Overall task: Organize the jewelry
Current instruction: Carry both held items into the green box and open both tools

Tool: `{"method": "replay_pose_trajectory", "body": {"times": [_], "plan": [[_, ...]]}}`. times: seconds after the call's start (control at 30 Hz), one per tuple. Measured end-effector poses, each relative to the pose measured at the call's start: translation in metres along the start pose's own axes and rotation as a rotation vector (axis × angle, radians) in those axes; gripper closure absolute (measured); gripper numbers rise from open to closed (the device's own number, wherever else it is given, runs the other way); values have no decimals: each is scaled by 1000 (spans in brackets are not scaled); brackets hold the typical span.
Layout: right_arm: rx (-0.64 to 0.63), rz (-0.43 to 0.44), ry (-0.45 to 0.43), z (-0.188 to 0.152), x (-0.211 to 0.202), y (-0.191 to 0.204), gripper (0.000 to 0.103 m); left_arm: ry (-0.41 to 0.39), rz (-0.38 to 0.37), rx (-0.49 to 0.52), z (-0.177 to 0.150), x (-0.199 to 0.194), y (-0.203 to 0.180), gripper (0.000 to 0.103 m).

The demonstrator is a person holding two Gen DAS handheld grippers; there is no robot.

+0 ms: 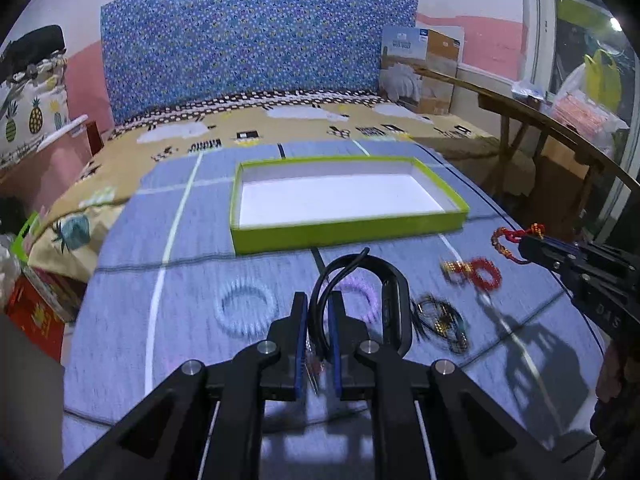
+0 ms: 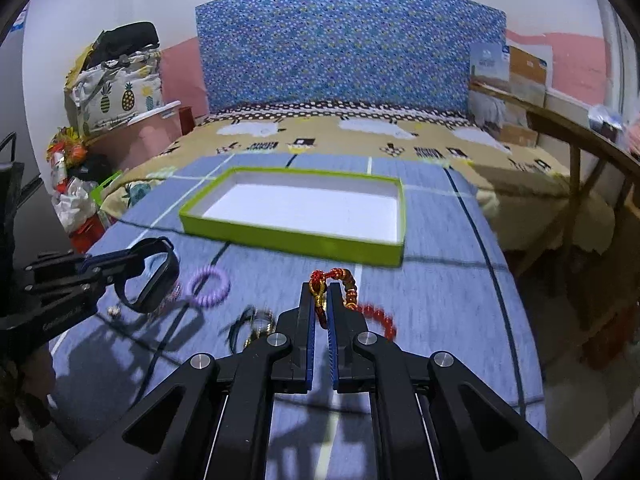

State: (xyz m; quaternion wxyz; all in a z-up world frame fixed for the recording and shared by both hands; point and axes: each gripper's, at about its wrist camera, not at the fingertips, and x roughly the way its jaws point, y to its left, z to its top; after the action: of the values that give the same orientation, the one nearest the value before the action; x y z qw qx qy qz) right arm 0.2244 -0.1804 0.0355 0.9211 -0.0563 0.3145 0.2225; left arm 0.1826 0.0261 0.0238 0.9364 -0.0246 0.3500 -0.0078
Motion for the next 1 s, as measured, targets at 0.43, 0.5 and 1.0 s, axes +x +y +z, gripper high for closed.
{"method": "replay_pose_trajectory", "body": {"times": [0.43, 0.5, 1.0], "plan": [[1, 26, 9, 63, 80, -32, 98, 1, 71, -4, 71, 72, 28, 93], [0, 27, 26, 68, 99, -37, 98, 14, 88, -6, 77, 87, 33, 93], [45, -4, 159, 75, 175, -68, 97, 125, 120, -38, 92, 160, 46, 92]]}}
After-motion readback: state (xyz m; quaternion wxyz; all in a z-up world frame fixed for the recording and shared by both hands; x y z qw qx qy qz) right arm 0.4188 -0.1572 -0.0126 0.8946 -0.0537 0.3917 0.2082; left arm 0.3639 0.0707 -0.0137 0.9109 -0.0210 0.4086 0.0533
